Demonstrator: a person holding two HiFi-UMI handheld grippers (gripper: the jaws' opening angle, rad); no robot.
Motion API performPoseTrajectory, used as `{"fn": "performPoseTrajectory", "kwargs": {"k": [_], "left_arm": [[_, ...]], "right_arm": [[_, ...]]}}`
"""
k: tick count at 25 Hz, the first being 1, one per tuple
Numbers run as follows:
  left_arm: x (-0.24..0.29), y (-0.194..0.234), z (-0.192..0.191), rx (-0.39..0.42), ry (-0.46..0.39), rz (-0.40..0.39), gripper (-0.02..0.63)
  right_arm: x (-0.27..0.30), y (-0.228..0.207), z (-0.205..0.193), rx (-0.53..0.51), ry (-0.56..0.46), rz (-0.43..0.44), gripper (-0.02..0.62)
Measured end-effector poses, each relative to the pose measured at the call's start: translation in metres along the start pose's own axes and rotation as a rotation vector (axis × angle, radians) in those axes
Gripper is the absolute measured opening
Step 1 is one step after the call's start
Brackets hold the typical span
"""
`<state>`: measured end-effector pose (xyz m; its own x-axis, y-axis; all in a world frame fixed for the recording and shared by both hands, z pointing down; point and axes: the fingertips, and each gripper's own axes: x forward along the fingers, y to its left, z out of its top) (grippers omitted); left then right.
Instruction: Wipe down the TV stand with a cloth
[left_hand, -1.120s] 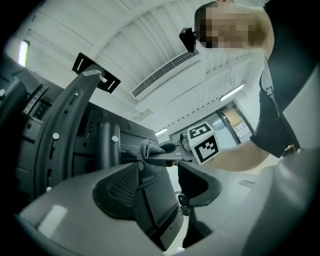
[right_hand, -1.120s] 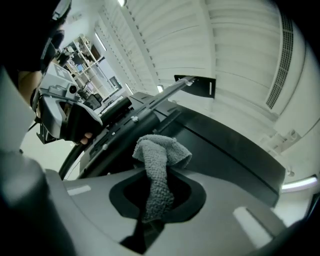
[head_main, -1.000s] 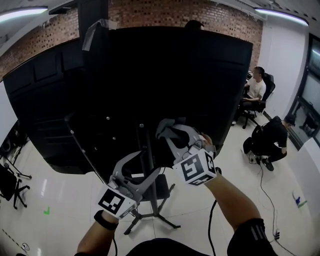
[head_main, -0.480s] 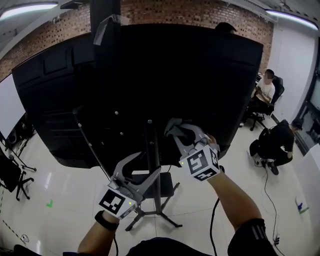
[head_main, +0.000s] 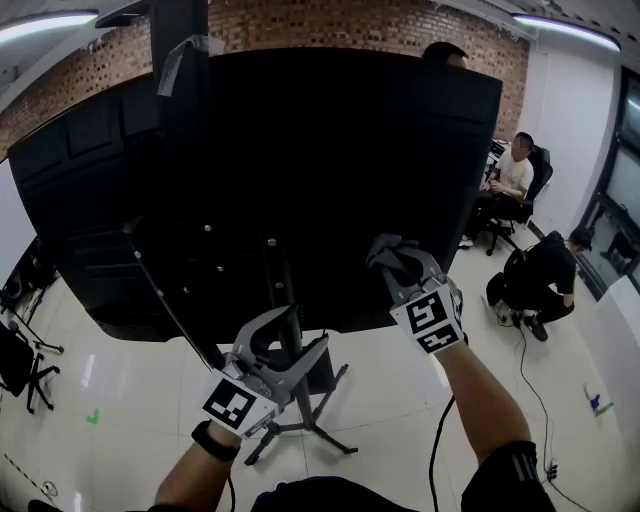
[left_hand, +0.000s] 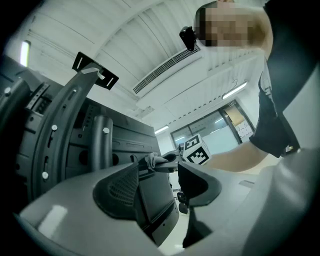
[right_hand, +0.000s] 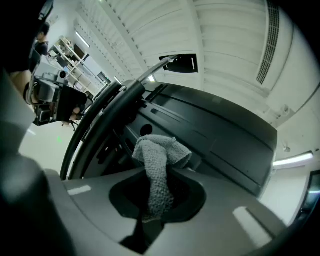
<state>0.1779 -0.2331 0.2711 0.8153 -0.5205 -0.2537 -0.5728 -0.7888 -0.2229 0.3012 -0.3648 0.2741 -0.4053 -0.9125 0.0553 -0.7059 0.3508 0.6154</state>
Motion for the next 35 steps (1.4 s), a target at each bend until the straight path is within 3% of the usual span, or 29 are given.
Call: {"fn": "performPoseTrajectory", "kwargs": {"k": [4, 13, 21, 35], "left_arm": [[0.002, -0.007, -0.003, 0.006, 0.008, -0.013, 0.253], [-0.017, 0.000, 0.000, 0.037, 0.005, 0.012, 0.255], [-0.074, 0.033, 0.009, 0.023, -0.008, 0.112, 0.255], [-0.218, 0.140, 0.046, 0.089, -0.030, 0.206, 0.253]], "right_arm": [[-0.012, -0.004, -0.002, 0.059, -0.013, -0.001, 0.038], [-0.037, 0.053, 0.064, 0.162, -0.236, 0.170, 0.040], [-0.040, 0.121, 0.142, -0.069, -0.279, 0.243, 0.040], [0.029, 0.245, 0.297, -0.274, -0.344, 0.222, 0.040]]}}
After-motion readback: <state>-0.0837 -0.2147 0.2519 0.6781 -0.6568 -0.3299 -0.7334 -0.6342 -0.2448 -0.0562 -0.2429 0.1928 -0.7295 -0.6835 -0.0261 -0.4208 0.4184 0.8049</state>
